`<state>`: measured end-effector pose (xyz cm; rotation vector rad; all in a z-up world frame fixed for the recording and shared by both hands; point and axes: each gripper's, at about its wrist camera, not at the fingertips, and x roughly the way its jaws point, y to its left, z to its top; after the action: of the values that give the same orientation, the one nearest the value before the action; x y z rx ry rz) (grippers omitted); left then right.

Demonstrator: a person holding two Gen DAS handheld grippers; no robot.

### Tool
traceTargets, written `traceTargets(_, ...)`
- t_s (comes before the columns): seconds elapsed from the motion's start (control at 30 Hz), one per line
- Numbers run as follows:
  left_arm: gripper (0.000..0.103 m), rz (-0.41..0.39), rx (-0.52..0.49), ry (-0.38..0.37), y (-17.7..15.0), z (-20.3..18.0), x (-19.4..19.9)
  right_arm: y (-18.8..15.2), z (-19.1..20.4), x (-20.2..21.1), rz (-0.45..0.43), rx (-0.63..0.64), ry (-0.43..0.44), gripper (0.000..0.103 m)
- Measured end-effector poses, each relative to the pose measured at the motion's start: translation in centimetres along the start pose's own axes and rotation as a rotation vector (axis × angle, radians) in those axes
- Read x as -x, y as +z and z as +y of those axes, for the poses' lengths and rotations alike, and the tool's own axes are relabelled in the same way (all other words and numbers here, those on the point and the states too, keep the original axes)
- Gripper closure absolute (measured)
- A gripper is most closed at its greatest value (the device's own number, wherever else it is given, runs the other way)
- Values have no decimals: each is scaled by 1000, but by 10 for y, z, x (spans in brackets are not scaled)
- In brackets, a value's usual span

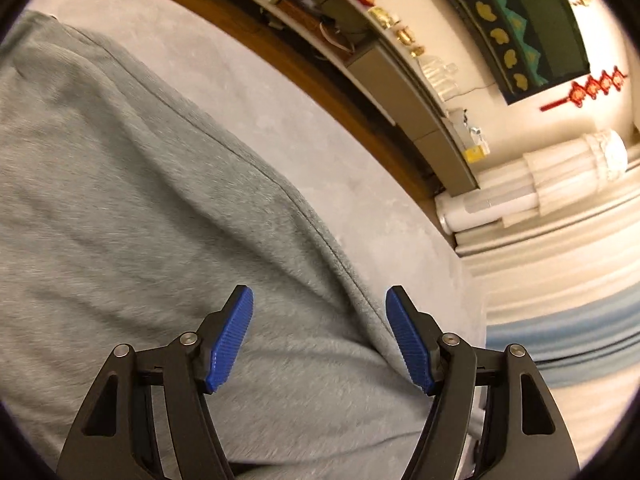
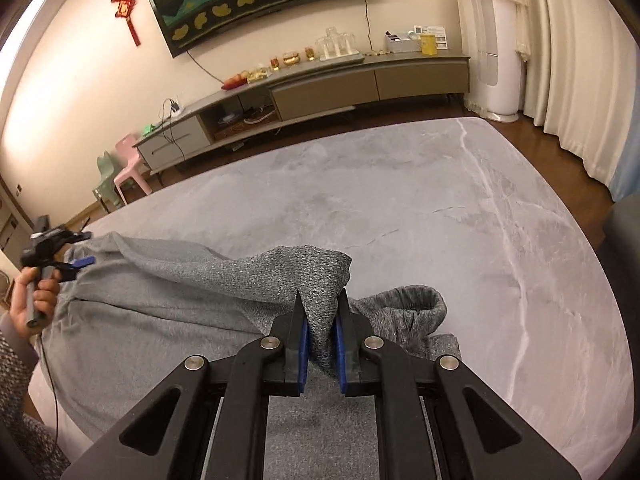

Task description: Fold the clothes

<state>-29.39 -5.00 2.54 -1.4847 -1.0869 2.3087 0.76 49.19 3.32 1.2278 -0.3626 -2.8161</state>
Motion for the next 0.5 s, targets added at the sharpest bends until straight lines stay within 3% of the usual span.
traceTargets(0.13, 31, 50, 2, -4, 11, -18, -21, -6, 3, 7, -15, 18, 35, 91)
traceTargets(0.27, 31, 195, 5, 68, 18, -29, -56, -8, 3, 7, -21, 89, 60, 91)
traceTargets(0.37, 37, 199, -43, 139, 24, -45, -63, -12, 3, 3, -9, 143, 89, 91)
traceTargets(0.4, 66, 196, -55, 146, 24, -48, -64, -13, 2, 2, -4, 150, 93, 91)
traceTargets(0.43, 88, 192, -66, 144, 24, -51, -64, -14, -2, 0, 6, 152, 91, 91)
traceTargets(0.5, 93, 158, -108, 147, 20, -58, -55, -13, -5, -4, 6, 141, 77, 91)
